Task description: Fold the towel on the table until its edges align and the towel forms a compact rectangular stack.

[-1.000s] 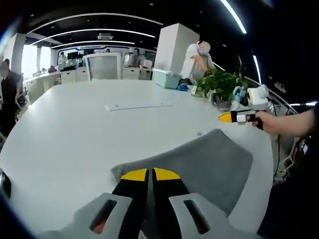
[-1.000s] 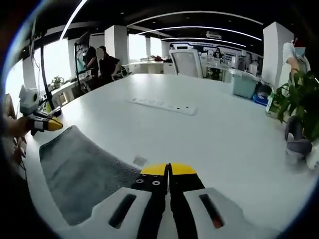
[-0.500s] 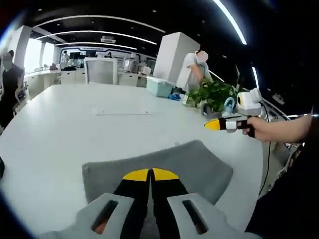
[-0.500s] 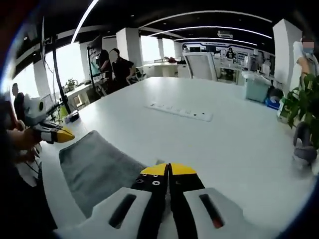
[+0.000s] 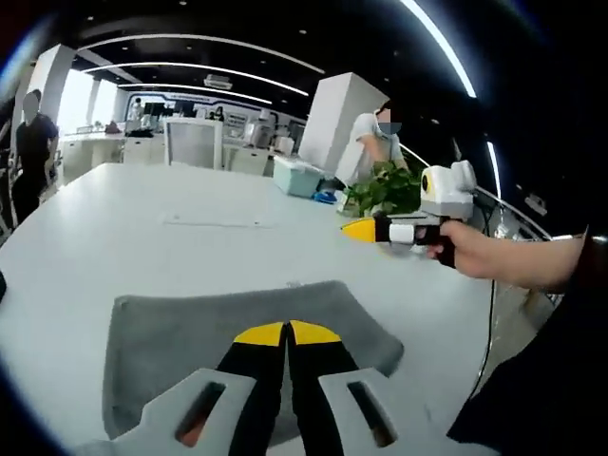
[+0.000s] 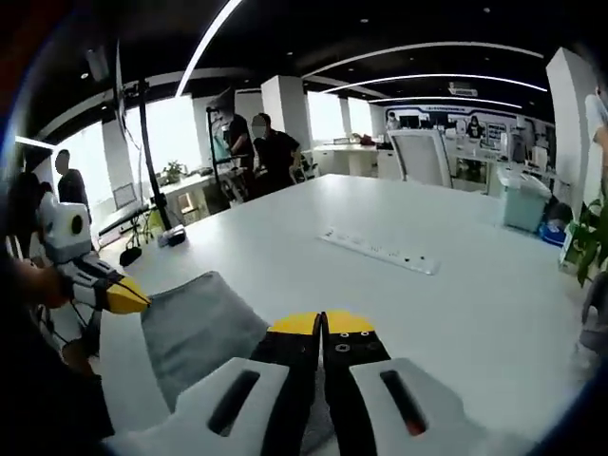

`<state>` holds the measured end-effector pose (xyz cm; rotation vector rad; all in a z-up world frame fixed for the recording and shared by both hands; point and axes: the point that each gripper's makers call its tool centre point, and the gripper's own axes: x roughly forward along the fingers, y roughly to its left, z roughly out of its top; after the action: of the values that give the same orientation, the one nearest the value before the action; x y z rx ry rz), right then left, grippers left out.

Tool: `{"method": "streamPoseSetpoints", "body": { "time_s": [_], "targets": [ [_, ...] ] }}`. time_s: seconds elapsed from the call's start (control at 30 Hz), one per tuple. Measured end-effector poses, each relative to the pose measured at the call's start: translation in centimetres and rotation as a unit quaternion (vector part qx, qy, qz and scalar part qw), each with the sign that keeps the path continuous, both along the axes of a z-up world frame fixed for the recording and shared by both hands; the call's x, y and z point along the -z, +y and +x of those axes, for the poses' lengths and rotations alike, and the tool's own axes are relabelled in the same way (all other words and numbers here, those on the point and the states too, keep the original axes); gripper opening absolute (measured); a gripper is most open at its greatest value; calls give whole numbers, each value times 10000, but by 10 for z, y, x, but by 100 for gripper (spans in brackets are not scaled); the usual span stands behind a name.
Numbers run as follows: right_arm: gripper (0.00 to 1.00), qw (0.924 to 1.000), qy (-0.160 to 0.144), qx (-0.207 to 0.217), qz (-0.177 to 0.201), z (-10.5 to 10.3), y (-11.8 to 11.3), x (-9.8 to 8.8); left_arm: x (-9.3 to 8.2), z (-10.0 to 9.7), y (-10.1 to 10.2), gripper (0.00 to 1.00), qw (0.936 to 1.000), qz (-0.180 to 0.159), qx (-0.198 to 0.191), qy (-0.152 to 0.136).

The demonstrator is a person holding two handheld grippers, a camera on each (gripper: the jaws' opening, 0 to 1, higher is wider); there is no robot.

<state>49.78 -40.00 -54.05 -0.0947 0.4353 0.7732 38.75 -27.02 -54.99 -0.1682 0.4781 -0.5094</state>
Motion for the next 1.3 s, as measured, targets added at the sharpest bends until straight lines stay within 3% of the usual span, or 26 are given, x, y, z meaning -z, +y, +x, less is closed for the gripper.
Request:
{"method": "streamPoseSetpoints", "body": {
  "time_s": [0.07,0.17,0.43,0.57,0.8,1.03,1.13,1.23,1.3],
  "targets": [
    [0,10000,77,-35,0,-1,1,5,1,-1,-8,1,10000,-67,48,26],
    [0,9988,439,-170,97,-6,5,20,9,-6,-19,1,9996,53,254,139],
    [0,9949,785,-613,-164,-10,21,52,29,-13,-37,1,9975,47,464,533],
    [0,9889,969,-1065,-360,-22,33,68,38,-12,-48,1,9959,137,631,636],
    [0,9816,1212,-1409,-438,-34,42,85,56,-14,-70,1,9881,262,1193,932],
    [0,9743,1462,-1613,-583,-38,41,107,78,-23,-79,1,9772,478,1625,1283],
    [0,9726,1455,-1718,-579,-39,41,110,87,-25,-81,1,9719,620,1780,1410],
    [0,9722,1484,-1738,-518,-39,41,110,98,-31,-81,1,9630,974,2042,1468],
    [0,9718,1417,-1812,-523,-40,41,111,101,-31,-84,1,9626,1012,2061,1438]
  ]
}}
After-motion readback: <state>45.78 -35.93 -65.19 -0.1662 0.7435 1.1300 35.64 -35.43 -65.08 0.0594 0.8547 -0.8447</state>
